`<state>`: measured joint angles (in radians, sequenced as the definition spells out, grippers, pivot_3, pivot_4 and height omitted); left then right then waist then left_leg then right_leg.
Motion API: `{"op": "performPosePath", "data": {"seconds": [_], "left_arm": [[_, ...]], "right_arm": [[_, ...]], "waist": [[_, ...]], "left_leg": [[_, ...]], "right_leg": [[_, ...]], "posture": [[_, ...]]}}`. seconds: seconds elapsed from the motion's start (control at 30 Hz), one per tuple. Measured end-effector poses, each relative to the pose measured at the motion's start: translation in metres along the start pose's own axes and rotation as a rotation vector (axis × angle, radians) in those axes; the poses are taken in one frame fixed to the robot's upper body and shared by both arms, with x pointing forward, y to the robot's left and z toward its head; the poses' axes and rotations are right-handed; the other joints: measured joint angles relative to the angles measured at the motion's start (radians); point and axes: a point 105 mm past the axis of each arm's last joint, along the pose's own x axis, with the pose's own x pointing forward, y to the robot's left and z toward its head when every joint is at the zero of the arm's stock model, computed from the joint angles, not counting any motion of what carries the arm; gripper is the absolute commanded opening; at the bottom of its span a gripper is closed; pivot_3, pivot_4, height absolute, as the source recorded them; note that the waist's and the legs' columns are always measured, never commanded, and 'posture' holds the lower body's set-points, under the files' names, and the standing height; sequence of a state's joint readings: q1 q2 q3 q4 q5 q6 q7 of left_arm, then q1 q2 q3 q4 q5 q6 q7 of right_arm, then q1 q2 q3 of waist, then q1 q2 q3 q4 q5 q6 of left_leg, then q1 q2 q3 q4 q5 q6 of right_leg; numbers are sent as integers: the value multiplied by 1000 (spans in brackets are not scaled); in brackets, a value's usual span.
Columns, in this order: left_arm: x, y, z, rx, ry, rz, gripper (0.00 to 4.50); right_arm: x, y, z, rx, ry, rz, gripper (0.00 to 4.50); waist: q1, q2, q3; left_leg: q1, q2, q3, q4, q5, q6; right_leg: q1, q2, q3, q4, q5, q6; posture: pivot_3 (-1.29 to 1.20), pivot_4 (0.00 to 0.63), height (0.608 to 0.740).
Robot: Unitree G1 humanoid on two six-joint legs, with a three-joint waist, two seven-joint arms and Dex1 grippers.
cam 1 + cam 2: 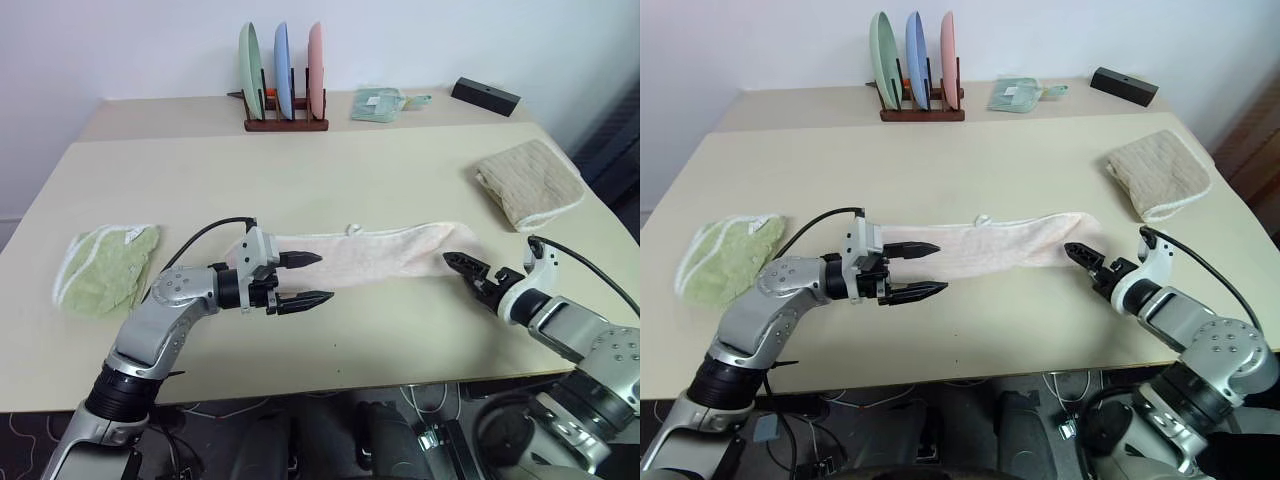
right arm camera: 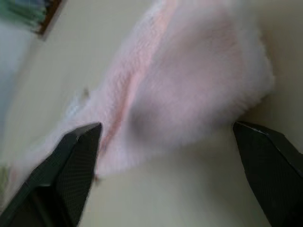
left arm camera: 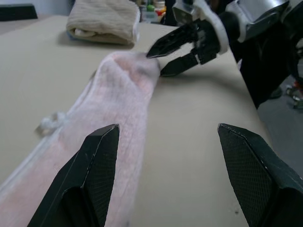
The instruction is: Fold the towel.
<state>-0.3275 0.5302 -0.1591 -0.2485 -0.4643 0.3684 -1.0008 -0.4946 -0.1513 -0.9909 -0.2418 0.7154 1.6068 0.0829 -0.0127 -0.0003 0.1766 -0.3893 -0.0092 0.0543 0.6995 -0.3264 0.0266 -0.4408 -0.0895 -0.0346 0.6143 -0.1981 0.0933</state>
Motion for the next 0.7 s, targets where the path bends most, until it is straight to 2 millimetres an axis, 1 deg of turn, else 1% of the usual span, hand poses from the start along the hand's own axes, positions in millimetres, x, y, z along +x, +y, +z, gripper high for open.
{"op": "performPosePath", "data": {"seconds": [0.07,0.2,0.23,0.3,0.4,0.5,0.63,0.7], "left_arm": [[2,-2,-2,-6,0,-7,3395],[3,-4,-6,-20,5,-3,3395],[3,-4,-7,-20,7,1,3395],[4,-3,-8,-22,5,10,3395],[2,-5,-12,-37,9,22,3395],[0,-6,-16,-52,18,34,3395],[-2,-6,-20,-62,27,52,3395],[-3,-6,-21,-64,28,55,3395]], "right_arm": [[5,-2,6,37,-24,-33,3658],[12,-12,12,78,-48,-101,1616],[13,-15,12,86,-50,-112,1183],[16,-19,12,99,-55,-131,57],[17,-17,19,90,-90,-131,57],[14,-19,29,52,-134,-137,57],[-7,-25,59,-71,-220,-159,57],[-15,-28,67,-118,-237,-171,57]], "waist": [[0,0,0],[2,0,0],[1,0,0],[0,0,0],[-1,0,0],[2,0,0],[3,1,0],[1,1,0]], "left_leg": [[0,0,0,0,0,0],[0,0,0,0,0,0],[0,0,0,0,0,0],[0,0,0,0,0,0],[0,1,0,0,0,0],[0,1,0,0,0,0],[-1,0,0,0,0,1],[0,1,0,0,0,1]], "right_leg": [[0,0,0,0,0,0],[0,1,0,0,0,0],[0,1,0,-1,0,0],[0,1,0,0,0,0],[0,1,0,0,0,0],[0,1,0,-1,0,0],[1,1,0,-2,0,0],[1,2,0,-2,0,0]], "posture": [[0,150,740],[0,150,740],[0,150,740],[0,150,740],[0,150,740],[0,150,740],[0,150,740],[0,150,740]]}}
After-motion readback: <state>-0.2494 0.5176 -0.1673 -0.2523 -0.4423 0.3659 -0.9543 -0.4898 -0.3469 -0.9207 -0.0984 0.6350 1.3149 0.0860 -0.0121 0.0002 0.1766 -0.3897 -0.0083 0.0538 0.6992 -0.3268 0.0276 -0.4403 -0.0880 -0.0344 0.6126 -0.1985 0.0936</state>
